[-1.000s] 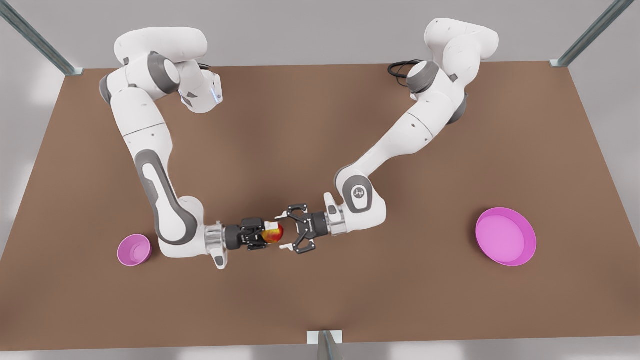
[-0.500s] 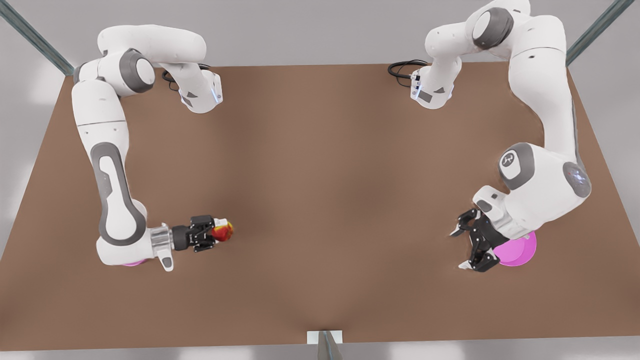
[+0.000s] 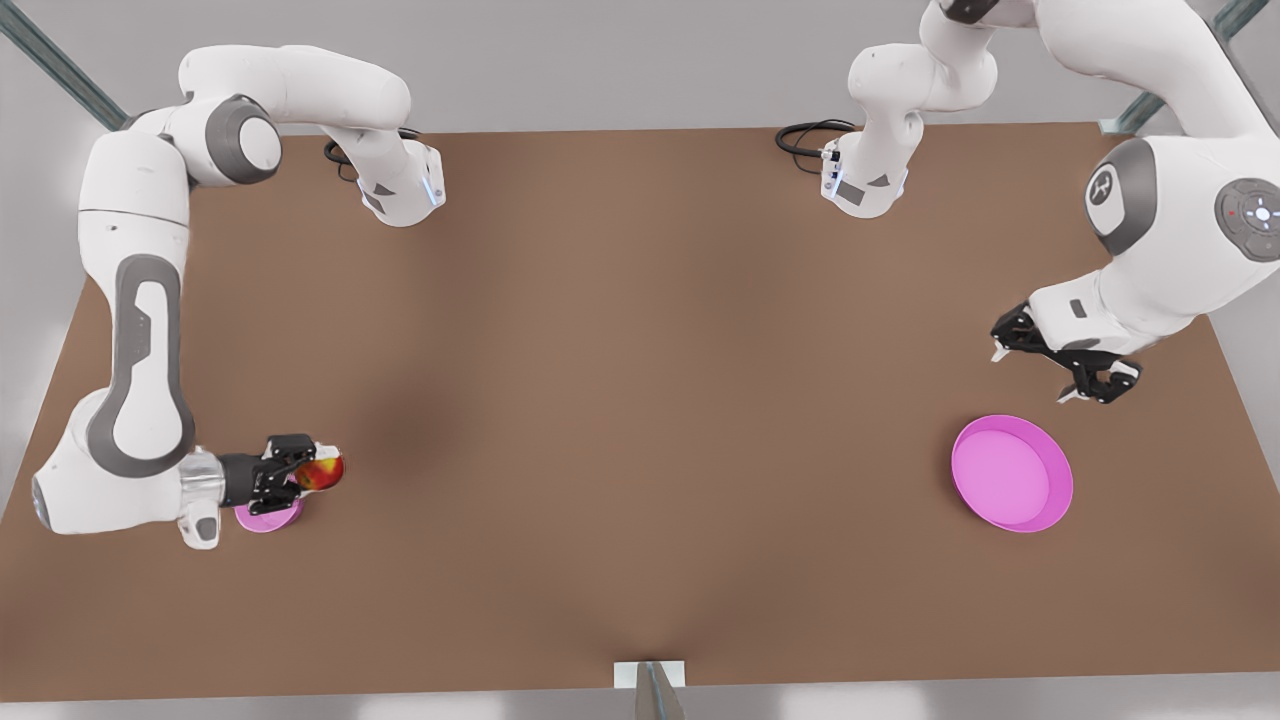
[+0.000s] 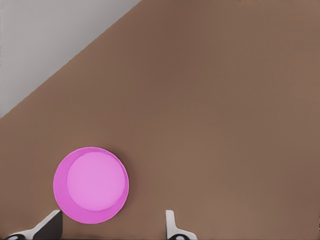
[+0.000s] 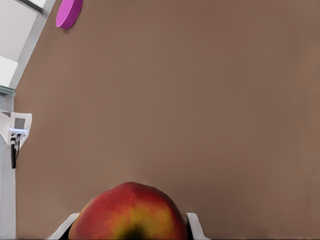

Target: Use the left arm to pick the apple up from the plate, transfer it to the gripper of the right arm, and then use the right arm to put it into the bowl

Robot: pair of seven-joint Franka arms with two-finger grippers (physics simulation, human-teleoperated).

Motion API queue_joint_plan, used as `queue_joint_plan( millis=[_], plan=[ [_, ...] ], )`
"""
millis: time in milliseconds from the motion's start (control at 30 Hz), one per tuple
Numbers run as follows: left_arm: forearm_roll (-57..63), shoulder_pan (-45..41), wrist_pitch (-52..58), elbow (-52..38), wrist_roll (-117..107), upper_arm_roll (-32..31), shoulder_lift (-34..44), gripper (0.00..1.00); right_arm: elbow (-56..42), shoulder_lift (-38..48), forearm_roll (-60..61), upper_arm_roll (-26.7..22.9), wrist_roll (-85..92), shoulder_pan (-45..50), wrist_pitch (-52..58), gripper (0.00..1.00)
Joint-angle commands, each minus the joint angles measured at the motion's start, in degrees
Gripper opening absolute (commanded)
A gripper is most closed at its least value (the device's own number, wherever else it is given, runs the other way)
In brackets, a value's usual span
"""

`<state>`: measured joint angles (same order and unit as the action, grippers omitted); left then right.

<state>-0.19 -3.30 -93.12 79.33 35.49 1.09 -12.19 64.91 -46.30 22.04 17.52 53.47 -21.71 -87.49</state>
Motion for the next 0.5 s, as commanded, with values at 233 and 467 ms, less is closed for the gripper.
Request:
queue_joint_plan(
  millis=[233,467],
  plan=[
    [0.28,-0.04,1.62,-1.99,-40.59,0.05,-2.84,1.00,-3.22,-2.92,-22.31,-0.73,-0.47,0.26,-9.45,0.69],
    [0.28,-0.04,0.92,-2.08,-40.68,0.05,-3.63,1.00,-3.22,-6.52,-24.77,-0.82,2.52,0.44,-17.01,0.70]
  ],
)
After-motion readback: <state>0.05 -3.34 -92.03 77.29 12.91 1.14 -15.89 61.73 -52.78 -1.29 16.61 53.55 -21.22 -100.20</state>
